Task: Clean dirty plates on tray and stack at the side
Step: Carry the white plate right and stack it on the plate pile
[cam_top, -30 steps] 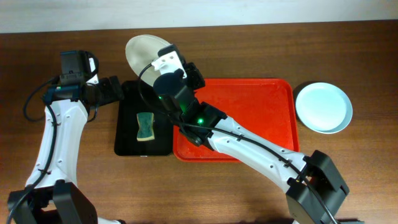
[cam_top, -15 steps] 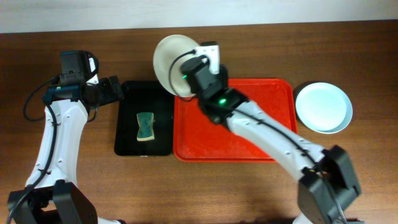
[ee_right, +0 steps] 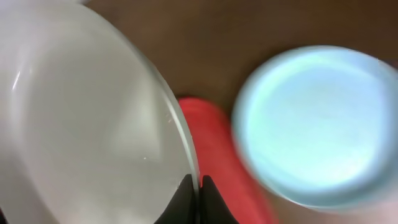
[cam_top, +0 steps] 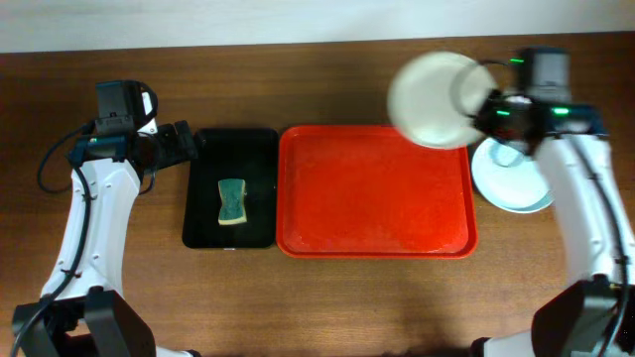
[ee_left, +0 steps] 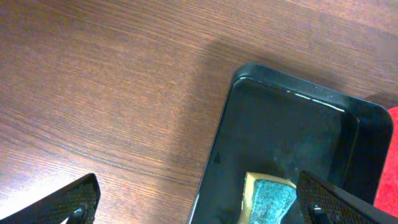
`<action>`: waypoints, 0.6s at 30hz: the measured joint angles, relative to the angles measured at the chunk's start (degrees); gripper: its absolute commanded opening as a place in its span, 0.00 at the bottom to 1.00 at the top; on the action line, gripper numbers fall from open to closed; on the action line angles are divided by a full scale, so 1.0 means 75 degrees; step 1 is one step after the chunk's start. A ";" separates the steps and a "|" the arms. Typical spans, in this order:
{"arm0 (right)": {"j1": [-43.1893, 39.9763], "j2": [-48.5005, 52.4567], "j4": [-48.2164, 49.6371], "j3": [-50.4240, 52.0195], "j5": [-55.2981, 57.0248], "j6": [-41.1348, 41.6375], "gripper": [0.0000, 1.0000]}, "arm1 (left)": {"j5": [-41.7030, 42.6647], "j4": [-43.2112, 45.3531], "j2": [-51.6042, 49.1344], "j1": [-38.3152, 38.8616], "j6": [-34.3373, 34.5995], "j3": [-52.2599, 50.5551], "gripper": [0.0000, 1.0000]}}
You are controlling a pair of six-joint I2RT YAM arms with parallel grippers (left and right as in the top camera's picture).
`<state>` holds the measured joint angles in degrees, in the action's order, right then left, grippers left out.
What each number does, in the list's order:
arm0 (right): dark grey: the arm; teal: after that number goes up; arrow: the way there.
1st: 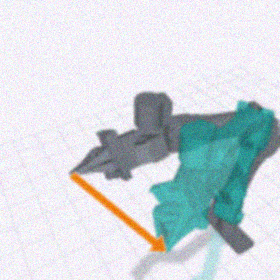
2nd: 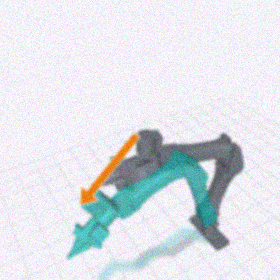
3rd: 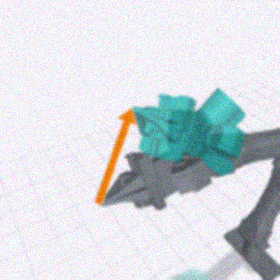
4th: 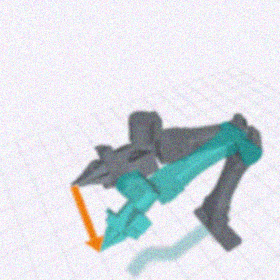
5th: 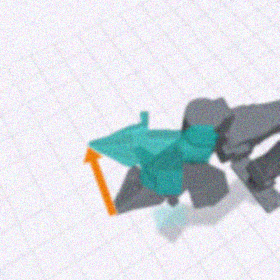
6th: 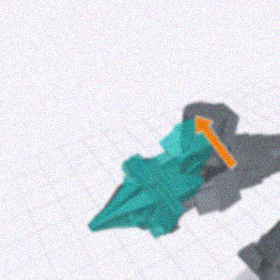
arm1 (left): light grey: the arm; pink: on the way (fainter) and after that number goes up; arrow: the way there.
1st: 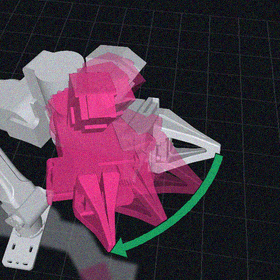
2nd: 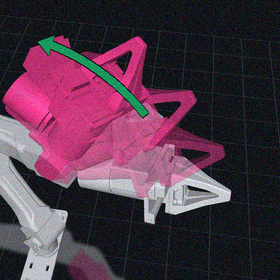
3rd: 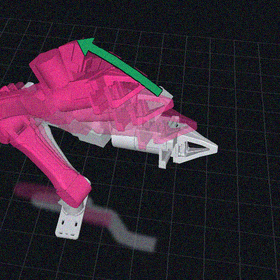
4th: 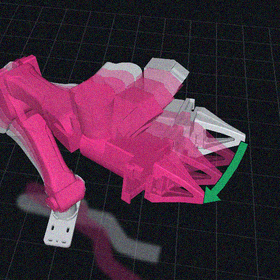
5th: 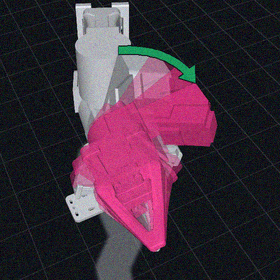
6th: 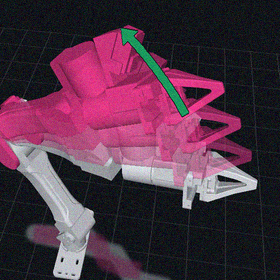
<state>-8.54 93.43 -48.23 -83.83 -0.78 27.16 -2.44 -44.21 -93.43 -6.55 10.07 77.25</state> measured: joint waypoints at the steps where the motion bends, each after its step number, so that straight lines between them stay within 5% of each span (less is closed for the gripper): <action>1: -0.0507 0.0000 -0.0216 0.0000 -0.0061 -0.0006 0.04 | 0.0000 -0.0003 0.0000 0.0000 -0.0003 0.0000 0.99; 9: -0.3993 0.0003 -0.1145 0.0000 -0.0175 -0.0455 0.04 | 0.0003 -0.0003 0.0000 0.0000 0.0000 0.0000 0.99; 18: -0.4127 0.0446 -0.0580 0.0944 -0.0807 -0.0510 0.04 | 0.0003 -0.0003 0.0000 0.0000 0.0000 0.0000 0.99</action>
<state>-39.48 96.77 -52.58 -76.75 -6.83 23.33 -2.42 -44.23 -93.43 -6.55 10.07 77.25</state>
